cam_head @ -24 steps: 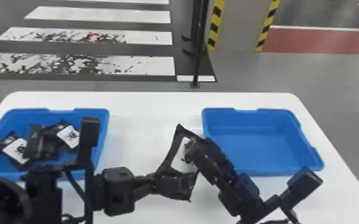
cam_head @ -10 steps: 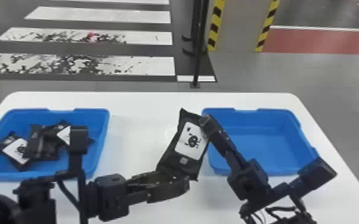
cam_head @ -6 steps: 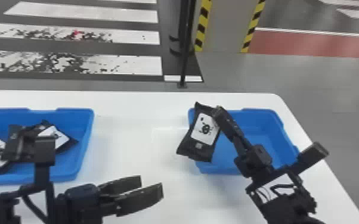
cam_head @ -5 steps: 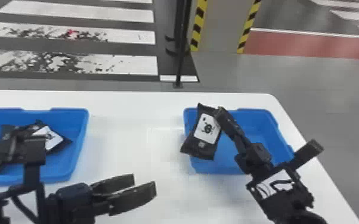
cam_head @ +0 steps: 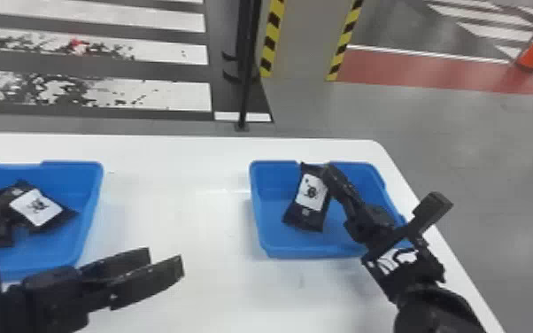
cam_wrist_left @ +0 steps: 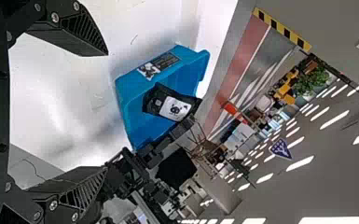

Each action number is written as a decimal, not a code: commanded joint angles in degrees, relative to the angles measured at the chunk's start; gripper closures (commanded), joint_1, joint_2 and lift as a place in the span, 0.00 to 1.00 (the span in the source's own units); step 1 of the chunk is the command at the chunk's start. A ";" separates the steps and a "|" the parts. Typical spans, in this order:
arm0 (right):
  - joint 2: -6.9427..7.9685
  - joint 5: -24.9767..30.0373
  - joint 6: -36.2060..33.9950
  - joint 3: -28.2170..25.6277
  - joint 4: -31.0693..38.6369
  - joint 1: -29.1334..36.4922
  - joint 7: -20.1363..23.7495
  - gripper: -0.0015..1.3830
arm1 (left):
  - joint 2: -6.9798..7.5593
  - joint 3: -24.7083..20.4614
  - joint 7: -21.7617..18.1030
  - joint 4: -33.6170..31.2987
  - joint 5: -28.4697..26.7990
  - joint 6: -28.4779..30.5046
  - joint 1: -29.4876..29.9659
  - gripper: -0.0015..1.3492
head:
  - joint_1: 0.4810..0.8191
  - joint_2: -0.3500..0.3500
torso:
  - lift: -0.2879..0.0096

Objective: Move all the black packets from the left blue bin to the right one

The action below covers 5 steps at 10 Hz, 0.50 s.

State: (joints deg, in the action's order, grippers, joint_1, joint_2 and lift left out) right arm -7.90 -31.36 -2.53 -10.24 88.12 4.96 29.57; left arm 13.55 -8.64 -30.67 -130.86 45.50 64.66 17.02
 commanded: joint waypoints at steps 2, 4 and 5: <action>1.48 4.05 0.00 -3.24 5.18 4.74 -2.59 0.35 | 0.07 -2.33 0.17 -0.13 -4.60 -0.12 -0.99 0.15 | 0.63 0.15 | 0.35; 3.68 9.88 0.00 -4.50 16.29 13.31 -5.05 0.21 | 0.34 -5.19 0.96 -0.13 -9.97 0.17 -2.25 0.15 | 0.63 0.18 | 0.35; 4.82 12.85 0.00 -4.73 20.93 17.39 -5.49 0.21 | 0.34 -7.13 1.93 0.43 -13.05 0.87 -3.38 0.15 | 0.63 0.20 | 0.35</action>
State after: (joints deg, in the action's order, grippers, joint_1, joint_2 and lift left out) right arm -3.73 -20.20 -2.55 -14.87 106.17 19.92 24.05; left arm 13.89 -14.69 -28.86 -130.68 34.20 65.23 14.26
